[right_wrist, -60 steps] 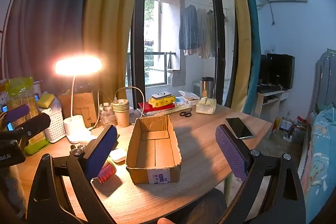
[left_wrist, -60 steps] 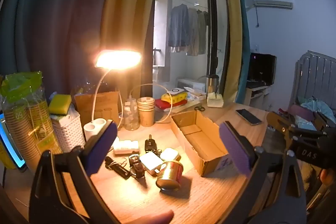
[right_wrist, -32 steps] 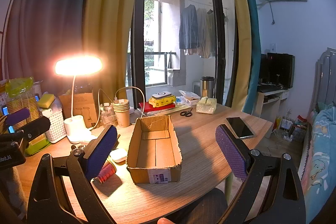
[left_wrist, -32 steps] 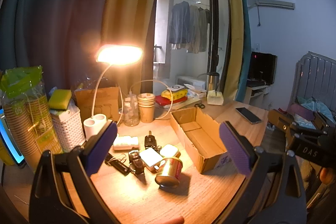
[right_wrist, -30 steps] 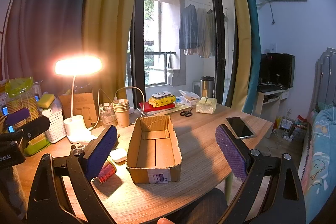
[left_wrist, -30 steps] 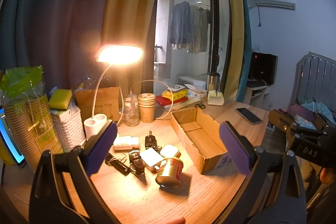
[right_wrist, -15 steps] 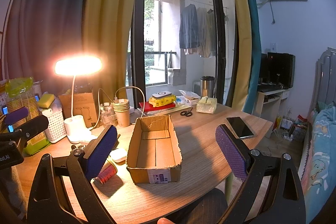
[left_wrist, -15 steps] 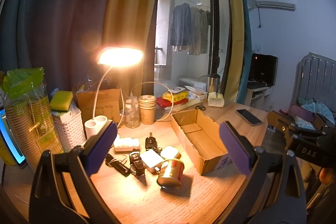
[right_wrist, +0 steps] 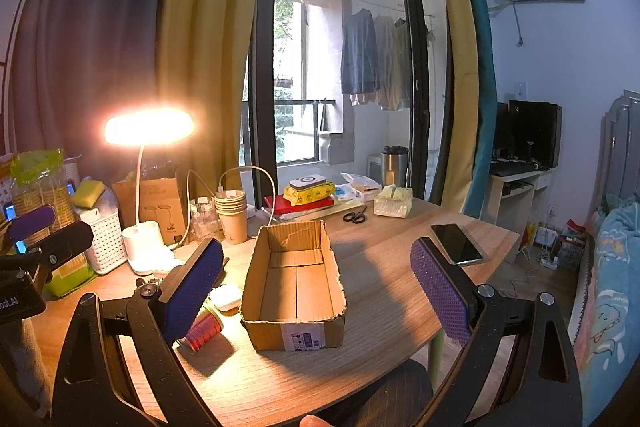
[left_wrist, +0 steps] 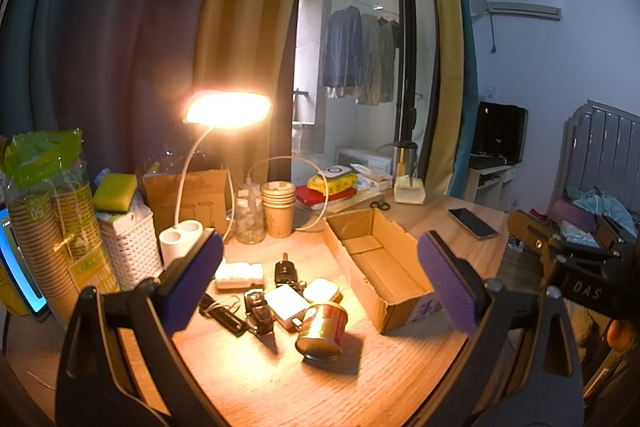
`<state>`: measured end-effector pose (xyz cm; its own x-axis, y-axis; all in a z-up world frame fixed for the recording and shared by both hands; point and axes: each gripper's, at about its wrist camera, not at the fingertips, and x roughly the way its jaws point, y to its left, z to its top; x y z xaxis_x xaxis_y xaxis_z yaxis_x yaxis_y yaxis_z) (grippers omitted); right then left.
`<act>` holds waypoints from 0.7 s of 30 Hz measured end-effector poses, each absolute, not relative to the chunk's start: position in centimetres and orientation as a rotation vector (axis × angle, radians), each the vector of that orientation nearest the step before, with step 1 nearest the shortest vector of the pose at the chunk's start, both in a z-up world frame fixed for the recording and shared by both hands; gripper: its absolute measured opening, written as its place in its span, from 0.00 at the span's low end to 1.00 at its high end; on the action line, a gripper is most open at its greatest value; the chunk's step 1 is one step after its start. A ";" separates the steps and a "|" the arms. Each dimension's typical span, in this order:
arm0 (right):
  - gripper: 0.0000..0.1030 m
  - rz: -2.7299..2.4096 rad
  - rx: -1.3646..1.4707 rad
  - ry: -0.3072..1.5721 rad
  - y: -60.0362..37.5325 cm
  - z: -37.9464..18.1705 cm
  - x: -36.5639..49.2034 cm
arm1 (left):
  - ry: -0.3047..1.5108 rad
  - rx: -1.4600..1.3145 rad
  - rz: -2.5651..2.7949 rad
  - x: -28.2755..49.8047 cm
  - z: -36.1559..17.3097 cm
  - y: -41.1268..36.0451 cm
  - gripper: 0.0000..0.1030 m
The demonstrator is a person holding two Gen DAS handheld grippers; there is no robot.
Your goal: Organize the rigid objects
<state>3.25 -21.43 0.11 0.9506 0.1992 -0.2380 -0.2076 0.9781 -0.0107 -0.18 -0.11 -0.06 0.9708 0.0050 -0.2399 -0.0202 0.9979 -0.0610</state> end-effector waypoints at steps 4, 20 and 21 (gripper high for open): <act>0.94 0.206 -0.036 0.239 -21.4 0.1 3.2 | 0.241 -0.059 0.003 -0.2 -0.1 -0.2 0.96; 0.94 0.207 -0.035 0.239 -21.4 0.1 3.3 | 0.241 -0.059 0.002 -0.2 -0.1 -0.3 0.96; 0.94 0.208 -0.035 0.239 -21.4 0.0 3.3 | 0.241 -0.059 0.002 -0.2 -0.1 -0.3 0.96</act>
<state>3.31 -21.39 0.05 0.9503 0.2000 -0.2387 -0.2082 0.9780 -0.0095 -0.22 -0.28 -0.08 0.9711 -0.0047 -0.2385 -0.0093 0.9983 -0.0577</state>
